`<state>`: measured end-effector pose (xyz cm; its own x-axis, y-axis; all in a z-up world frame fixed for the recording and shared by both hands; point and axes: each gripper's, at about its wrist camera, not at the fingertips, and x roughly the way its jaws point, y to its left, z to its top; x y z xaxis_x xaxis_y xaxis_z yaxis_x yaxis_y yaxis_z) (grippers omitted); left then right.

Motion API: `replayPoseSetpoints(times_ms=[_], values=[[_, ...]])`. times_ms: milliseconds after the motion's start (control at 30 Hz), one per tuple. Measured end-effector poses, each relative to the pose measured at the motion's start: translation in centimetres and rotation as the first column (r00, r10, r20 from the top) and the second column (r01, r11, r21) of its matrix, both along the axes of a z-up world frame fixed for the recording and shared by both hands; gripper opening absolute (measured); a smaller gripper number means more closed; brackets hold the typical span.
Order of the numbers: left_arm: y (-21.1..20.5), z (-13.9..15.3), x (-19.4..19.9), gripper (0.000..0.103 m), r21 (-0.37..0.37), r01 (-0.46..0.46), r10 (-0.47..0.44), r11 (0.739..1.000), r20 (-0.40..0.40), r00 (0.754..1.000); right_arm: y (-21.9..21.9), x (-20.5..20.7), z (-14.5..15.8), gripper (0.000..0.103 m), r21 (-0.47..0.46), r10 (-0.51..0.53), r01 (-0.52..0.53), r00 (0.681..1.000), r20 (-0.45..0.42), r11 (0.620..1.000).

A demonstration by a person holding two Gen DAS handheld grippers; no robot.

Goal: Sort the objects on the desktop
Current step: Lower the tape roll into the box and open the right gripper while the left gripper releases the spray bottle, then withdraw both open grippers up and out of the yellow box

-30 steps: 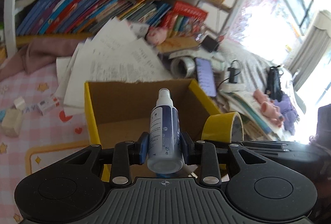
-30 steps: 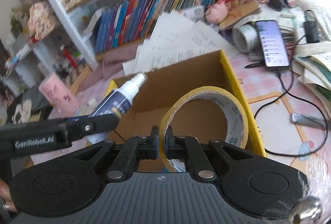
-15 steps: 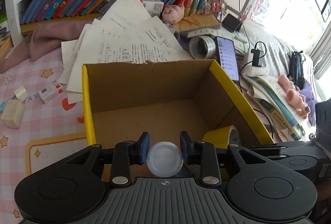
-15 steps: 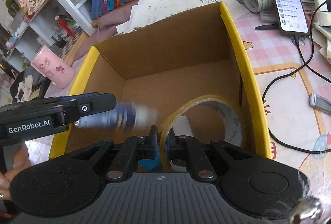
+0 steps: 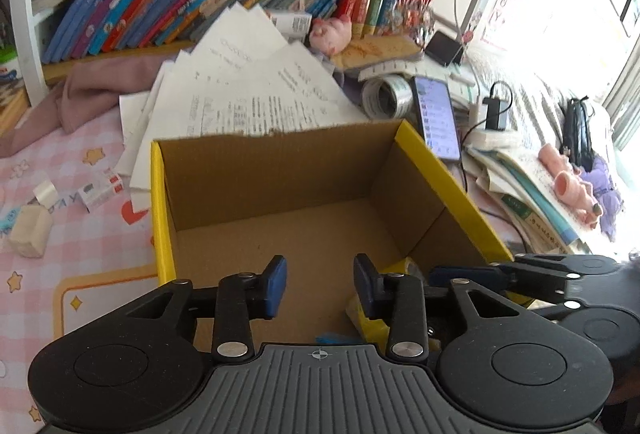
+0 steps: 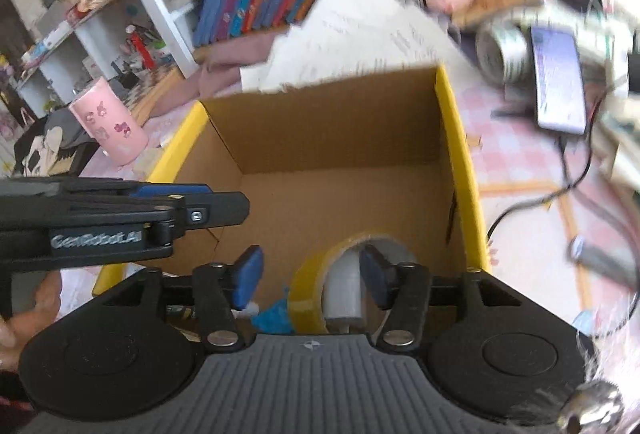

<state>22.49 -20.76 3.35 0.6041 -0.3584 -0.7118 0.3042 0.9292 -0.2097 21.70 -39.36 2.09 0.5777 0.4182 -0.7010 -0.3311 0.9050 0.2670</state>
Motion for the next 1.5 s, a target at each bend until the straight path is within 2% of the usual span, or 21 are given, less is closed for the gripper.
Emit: replayPoseSetpoints(times_ms=[133,300,600,900,1067,1267,1333,1500], values=[[0.3,0.7,-0.6,0.049,-0.035,-0.047,0.049,0.998,0.034,0.998,-0.4,-1.5,0.9,0.061,-0.017,0.011,-0.01,0.997,0.072,1.0],[-0.5,1.5,-1.1,0.052,-0.028,-0.073,0.074,0.997,0.069,0.995,-1.0,-2.3,0.9,0.061,-0.03,0.018,-0.016,0.997,0.071,0.999],[-3.0,2.8,-3.0,0.064,-0.026,0.011,-0.006,1.0,0.19,0.982,-1.9,-4.4,1.4,0.062,-0.078,0.014,-0.004,0.993,0.118,0.997],[-1.4,3.2,-3.7,0.065,-0.057,0.041,-0.028,0.998,0.219,0.975,-1.3,-5.3,1.9,0.063,-0.091,-0.065,0.078,0.988,0.138,0.993],[-0.2,3.4,-4.2,0.067,-0.068,0.088,-0.07,0.994,0.231,0.971,-1.2,-5.4,2.0,0.069,-0.067,-0.158,0.166,0.981,0.116,0.984],[0.9,3.3,-5.4,0.086,-0.04,0.161,-0.146,0.986,0.252,0.957,0.2,-6.4,2.1,0.07,-0.066,-0.218,0.226,0.969,0.115,0.972],[1.6,3.2,-5.9,0.097,-0.026,0.168,-0.156,0.985,0.265,0.952,0.9,-6.7,2.0,0.07,-0.066,-0.231,0.24,0.966,0.115,0.969],[4.7,3.0,-7.2,0.098,-0.03,0.16,-0.144,0.987,0.298,0.944,3.0,-8.0,2.1,0.074,-0.08,-0.304,0.316,0.943,0.133,0.945]])
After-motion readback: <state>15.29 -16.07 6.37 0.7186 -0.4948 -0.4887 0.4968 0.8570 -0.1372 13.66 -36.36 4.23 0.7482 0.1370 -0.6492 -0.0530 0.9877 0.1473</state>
